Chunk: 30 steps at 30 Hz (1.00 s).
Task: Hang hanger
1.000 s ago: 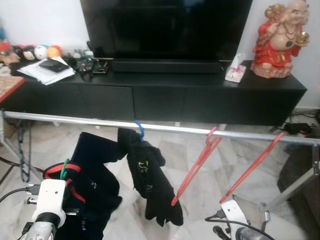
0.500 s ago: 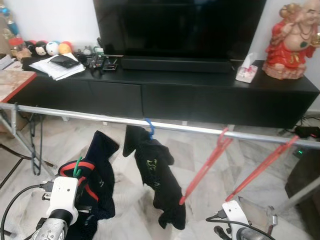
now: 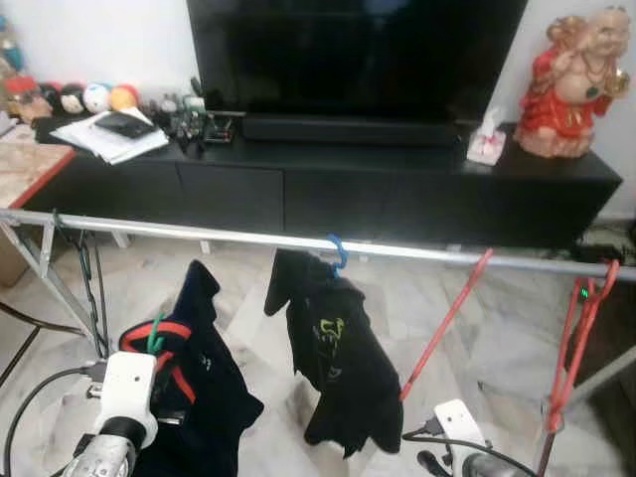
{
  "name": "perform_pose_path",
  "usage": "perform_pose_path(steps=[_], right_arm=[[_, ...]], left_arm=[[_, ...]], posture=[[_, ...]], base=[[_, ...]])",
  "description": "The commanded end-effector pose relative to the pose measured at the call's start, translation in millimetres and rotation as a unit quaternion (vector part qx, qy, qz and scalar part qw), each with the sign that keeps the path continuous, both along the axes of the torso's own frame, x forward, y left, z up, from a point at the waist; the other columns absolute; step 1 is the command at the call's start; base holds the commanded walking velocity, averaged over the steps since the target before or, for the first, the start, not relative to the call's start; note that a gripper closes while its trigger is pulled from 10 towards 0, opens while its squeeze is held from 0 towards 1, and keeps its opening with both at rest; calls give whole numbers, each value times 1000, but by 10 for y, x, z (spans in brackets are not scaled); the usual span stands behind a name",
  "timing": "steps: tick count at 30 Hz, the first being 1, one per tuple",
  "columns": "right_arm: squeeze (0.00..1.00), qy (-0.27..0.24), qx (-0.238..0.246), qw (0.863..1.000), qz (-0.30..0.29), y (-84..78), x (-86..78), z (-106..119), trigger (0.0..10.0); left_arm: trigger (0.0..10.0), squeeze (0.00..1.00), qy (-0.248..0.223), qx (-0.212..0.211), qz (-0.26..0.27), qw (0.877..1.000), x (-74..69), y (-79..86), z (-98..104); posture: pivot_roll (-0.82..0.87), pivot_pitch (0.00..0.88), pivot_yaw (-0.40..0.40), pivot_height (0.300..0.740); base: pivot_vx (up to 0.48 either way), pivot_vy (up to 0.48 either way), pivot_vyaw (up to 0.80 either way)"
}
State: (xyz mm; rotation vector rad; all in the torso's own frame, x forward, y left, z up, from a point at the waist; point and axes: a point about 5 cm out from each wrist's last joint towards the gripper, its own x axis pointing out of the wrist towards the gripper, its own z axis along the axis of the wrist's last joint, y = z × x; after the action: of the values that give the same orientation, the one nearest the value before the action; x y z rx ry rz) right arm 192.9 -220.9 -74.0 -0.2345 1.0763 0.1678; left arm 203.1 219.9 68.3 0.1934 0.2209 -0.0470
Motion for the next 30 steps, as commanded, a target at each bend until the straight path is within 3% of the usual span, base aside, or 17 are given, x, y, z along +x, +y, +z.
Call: perform_pose_path(steps=[1, 30], right_arm=[[0, -9, 1, 1000, -8, -21, 45, 28, 10000], [0, -8, -8, 1000, -18, -34, 41, 26, 10000]], left_arm=[[10000, 0, -32, -7, -11, 999, 36, -40, 132], [10000, 0, -31, -5, -30, 999, 119, -162, 174]], posture=[[-91, 0, 2, 740], [-88, 0, 1, 740]], base=[[0, 0, 0], [9, 0, 0]])
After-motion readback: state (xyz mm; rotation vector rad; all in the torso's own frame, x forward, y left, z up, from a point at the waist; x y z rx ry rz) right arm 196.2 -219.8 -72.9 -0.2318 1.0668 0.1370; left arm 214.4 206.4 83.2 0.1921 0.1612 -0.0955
